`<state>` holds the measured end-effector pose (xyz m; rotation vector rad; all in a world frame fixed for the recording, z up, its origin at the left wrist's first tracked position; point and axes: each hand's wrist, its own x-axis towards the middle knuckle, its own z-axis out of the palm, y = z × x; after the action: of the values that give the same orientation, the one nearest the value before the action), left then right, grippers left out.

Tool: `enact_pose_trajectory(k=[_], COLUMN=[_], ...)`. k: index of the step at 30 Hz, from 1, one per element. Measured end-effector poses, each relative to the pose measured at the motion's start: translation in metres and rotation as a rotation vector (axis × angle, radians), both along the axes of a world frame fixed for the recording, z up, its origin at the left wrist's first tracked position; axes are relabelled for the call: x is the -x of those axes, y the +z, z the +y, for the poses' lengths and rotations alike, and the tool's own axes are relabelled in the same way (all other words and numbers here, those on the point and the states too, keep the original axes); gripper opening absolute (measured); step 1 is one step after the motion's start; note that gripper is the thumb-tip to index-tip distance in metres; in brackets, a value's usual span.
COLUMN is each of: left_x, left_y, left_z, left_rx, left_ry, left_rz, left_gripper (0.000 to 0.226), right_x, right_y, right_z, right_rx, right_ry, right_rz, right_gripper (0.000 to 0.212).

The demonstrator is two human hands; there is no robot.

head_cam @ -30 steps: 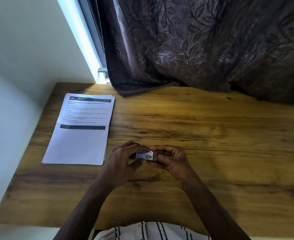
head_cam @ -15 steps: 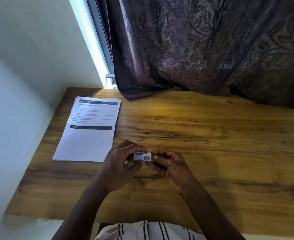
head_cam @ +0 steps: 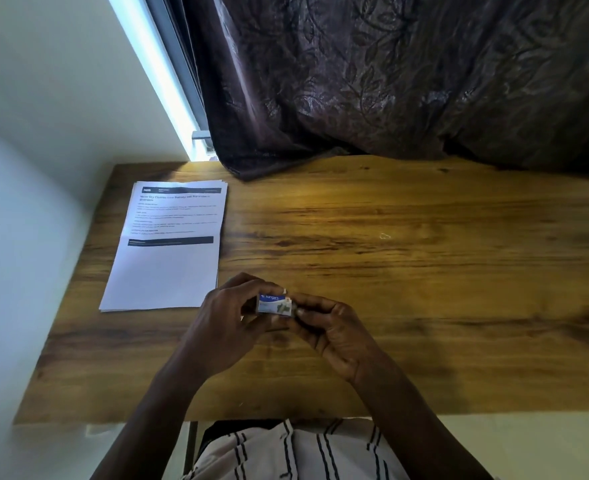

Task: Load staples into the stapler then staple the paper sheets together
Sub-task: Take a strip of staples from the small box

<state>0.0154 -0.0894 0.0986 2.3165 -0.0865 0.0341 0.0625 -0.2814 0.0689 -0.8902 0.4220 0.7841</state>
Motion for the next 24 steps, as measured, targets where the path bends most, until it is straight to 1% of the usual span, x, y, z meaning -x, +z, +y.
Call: enact_pose_trajectory(k=[2, 5, 8, 11, 14, 17, 21, 24], left_x=[0.001, 0.003, 0.005, 0.005, 0.006, 0.005, 0.004, 0.003], left_y=[0.002, 0.005, 0.006, 0.004, 0.003, 0.006, 0.005, 0.005], left_z=[-0.002, -0.006, -0.008, -0.007, -0.005, -0.003, -0.002, 0.0], left_rx=[0.003, -0.012, -0.071, -0.072, 0.029, 0.138, 0.278, 0.303], left_ry=[0.016, 0.017, -0.006, -0.001, 0.041, 0.059, 0.105, 0.108], left_rz=[0.01, -0.009, -0.031, -0.019, 0.042, 0.114, 0.184, 0.193], left_gripper=[0.042, 0.04, 0.045, 0.046, 0.042, 0.044, 0.042, 0.041], right_x=[0.003, 0.008, 0.01, 0.011, 0.012, 0.011, 0.011, 0.009], right_y=[0.0, 0.001, 0.0, 0.002, 0.0, -0.003, 0.002, 0.005], right_z=[0.001, 0.001, 0.0, -0.003, -0.004, -0.006, -0.007, -0.007], right_rx=[-0.034, -0.061, -0.049, -0.095, -0.105, -0.088, -0.115, -0.105], right_ry=[-0.011, -0.011, -0.007, 0.029, 0.038, 0.008, -0.015, -0.022], right_rz=[0.025, 0.006, -0.024, -0.056, -0.046, -0.001, -0.011, -0.031], right_gripper=[0.025, 0.025, 0.024, 0.024, 0.03, 0.023, 0.021, 0.018])
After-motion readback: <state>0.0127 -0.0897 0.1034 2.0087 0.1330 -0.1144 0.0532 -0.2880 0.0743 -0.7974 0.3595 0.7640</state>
